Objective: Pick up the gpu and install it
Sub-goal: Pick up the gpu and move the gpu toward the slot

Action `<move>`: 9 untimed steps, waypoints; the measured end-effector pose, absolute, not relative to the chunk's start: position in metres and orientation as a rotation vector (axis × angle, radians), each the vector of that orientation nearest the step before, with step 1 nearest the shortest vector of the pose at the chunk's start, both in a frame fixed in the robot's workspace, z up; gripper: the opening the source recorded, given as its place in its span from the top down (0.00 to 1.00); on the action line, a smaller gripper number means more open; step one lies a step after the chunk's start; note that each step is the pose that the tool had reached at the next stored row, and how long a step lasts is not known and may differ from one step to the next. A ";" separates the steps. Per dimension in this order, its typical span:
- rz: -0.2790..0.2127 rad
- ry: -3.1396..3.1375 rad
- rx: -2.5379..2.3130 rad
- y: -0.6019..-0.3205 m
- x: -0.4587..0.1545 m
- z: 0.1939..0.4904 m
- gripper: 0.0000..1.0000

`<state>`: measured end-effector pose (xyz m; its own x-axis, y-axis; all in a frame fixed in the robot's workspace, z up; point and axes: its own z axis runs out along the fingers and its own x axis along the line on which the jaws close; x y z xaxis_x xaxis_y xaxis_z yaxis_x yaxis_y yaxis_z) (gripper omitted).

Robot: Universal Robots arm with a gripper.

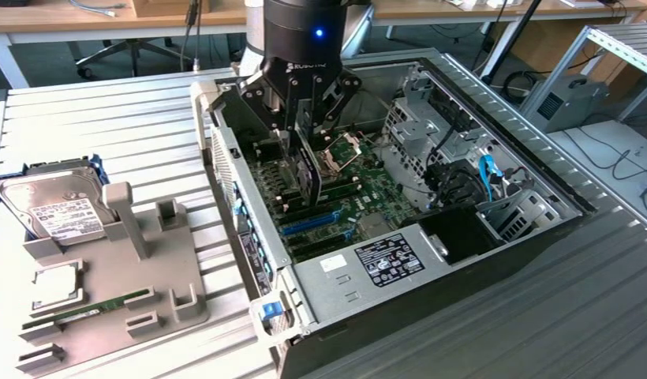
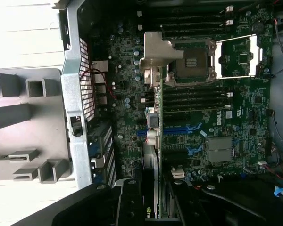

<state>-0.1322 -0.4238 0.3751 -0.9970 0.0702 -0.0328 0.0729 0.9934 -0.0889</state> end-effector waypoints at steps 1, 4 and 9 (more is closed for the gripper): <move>-0.141 3.107 0.111 -0.424 -0.132 0.375 0.74; -0.143 3.107 0.111 -0.423 -0.131 0.375 0.74; -0.147 3.106 0.111 -0.422 -0.129 0.374 0.74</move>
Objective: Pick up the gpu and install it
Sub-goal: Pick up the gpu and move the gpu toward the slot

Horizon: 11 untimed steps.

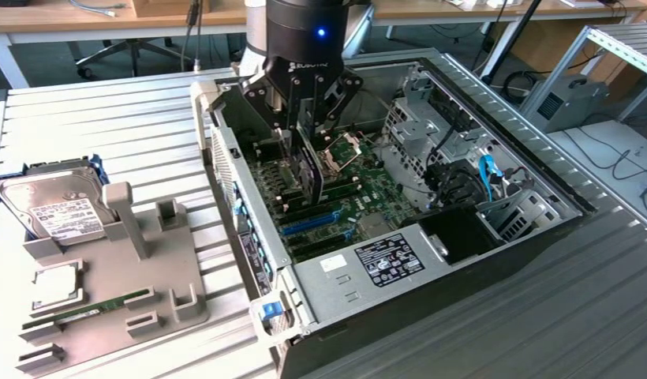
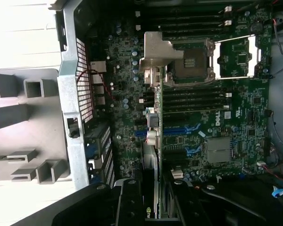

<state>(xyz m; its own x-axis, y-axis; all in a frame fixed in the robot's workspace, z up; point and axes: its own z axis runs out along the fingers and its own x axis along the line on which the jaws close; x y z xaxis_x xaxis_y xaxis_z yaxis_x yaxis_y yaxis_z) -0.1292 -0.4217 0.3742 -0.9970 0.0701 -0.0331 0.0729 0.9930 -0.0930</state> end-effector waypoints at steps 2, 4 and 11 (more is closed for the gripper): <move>-0.148 3.106 0.111 -0.421 -0.129 0.374 0.74; -0.150 3.106 0.111 -0.421 -0.128 0.374 0.74; -0.156 3.106 0.111 -0.418 -0.125 0.373 0.74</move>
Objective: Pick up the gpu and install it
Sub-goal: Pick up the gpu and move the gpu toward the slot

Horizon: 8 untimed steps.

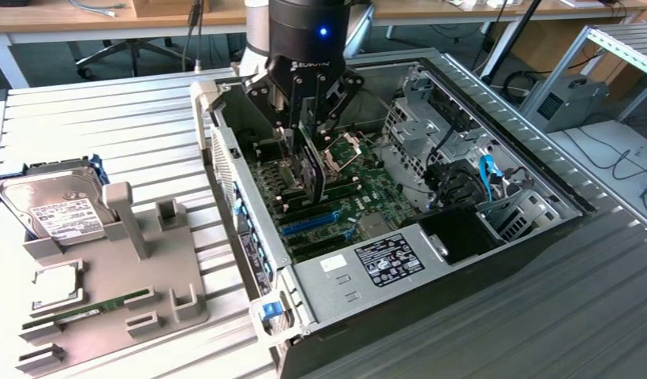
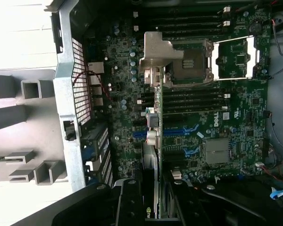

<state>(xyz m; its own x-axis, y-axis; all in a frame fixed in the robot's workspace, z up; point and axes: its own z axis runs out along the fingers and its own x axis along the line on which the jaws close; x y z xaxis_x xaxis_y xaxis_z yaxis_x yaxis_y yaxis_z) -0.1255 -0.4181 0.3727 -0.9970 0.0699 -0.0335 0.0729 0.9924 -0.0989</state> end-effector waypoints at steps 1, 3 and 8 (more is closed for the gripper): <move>-0.157 3.106 0.111 -0.417 -0.125 0.373 0.74; -0.159 3.105 0.111 -0.416 -0.124 0.372 0.74; -0.166 3.105 0.111 -0.410 -0.120 0.371 0.74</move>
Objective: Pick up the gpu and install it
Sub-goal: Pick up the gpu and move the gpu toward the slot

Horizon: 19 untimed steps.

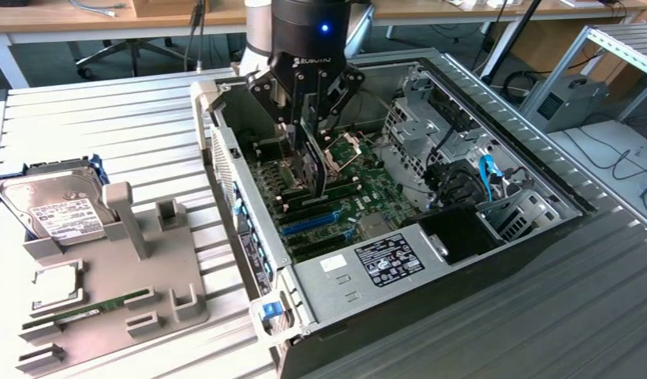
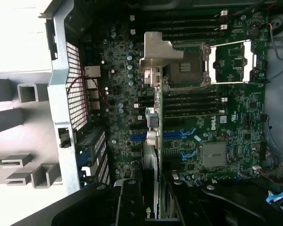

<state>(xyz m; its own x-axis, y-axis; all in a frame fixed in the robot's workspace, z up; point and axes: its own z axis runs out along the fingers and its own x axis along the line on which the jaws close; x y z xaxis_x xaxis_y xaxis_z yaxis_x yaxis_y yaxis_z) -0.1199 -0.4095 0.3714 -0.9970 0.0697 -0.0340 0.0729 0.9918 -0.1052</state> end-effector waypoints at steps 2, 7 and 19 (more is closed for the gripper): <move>-0.168 3.105 0.111 -0.406 -0.118 0.371 0.74; -0.171 3.105 0.111 -0.401 -0.114 0.370 0.74; -0.178 3.104 0.111 -0.399 -0.101 0.368 0.74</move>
